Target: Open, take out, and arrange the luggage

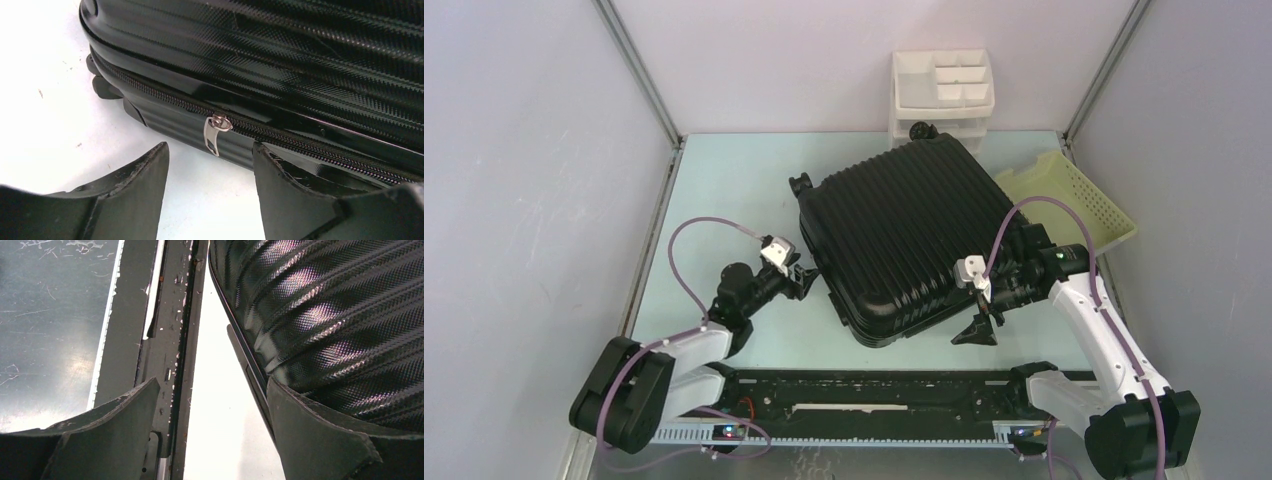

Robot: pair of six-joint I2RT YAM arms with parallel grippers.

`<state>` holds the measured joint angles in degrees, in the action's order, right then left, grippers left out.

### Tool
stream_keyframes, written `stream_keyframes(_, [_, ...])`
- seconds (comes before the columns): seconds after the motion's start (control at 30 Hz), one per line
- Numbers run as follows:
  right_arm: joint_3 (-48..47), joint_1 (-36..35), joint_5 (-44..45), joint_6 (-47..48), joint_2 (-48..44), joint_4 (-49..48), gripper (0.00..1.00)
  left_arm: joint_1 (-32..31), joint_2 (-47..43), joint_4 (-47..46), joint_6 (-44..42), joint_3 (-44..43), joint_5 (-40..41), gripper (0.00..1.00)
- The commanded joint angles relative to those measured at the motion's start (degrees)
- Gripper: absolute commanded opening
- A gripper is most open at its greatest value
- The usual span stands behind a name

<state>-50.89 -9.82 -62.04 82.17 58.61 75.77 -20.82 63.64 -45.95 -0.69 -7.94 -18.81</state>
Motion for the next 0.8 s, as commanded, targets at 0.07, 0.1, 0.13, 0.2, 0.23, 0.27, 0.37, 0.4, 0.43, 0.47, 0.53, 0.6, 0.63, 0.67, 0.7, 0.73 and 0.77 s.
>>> stream_keyframes(0.07, [0.2,0.5,-1.1,1.0,0.1,-1.2,0.88,1.1,2.4,-3.3,-3.5,-5.4,-4.1,0.60])
stream_keyframes(0.1, [0.1,0.5,-1.1,0.9,0.2,-1.3,0.88,1.1,3.0,-3.2,-3.6,-5.7,-4.4,0.58])
stream_keyframes(0.13, [0.1,0.6,-1.1,0.9,0.2,-1.3,0.88,1.2,3.6,-3.1,-3.7,-6.1,-4.8,0.54])
stream_keyframes(0.2, [0.1,0.7,-1.1,0.9,0.2,-1.3,0.88,1.3,4.5,-2.6,-3.8,-6.7,-5.5,0.52])
stream_keyframes(0.23, [0.1,0.7,-1.1,0.8,0.1,-1.3,0.88,1.4,4.6,-2.4,-4.0,-6.9,-6.0,0.51])
stream_keyframes(0.27, [0.2,0.7,-1.1,0.8,0.2,-1.3,0.88,1.4,4.6,-2.3,-4.0,-7.0,-6.3,0.50])
stream_keyframes(0.37, [0.2,0.8,-1.0,0.8,0.3,-1.4,0.88,1.4,3.2,-1.8,-4.7,-6.9,-6.9,0.34])
stream_keyframes(0.4, [0.2,0.8,-0.9,0.8,0.4,-1.3,0.88,1.4,2.6,-1.6,-4.7,-6.8,-6.7,0.31])
stream_keyframes(0.43, [0.1,0.8,-0.9,0.8,0.5,-1.3,0.88,1.4,2.2,-1.6,-4.7,-6.6,-6.6,0.30])
stream_keyframes(0.47, [0.2,0.8,-0.9,0.7,0.5,-1.3,0.88,1.4,1.9,-1.6,-4.7,-6.4,-6.6,0.28])
stream_keyframes(0.53, [0.2,0.8,-1.0,0.7,0.7,-1.3,0.88,1.4,1.3,-1.5,-4.4,-6.2,-6.4,0.22])
stream_keyframes(0.6, [0.2,0.8,-0.9,0.7,0.7,-1.3,0.88,1.4,0.8,-1.3,-4.1,-6.0,-6.1,0.18])
stream_keyframes(0.63, [0.2,0.8,-0.9,0.7,0.7,-1.4,0.88,1.4,0.5,-1.1,-3.9,-5.9,-5.9,0.15])
stream_keyframes(0.67, [0.2,0.8,-0.9,0.7,0.7,-1.3,0.88,1.4,0.2,-1.0,-3.7,-5.8,-5.7,0.12])
stream_keyframes(0.7, [0.2,0.9,-0.9,0.6,0.7,-1.3,0.87,1.4,-0.2,-0.9,-3.4,-5.6,-5.3,0.09])
stream_keyframes(0.73, [0.1,0.8,-0.9,0.7,0.8,-1.3,0.87,1.4,-0.5,-0.8,-3.2,-5.5,-5.0,0.08])
stream_keyframes(0.77, [0.2,0.9,-0.9,0.6,0.8,-1.3,0.87,1.4,-0.7,-0.7,-3.0,-5.4,-4.7,0.07])
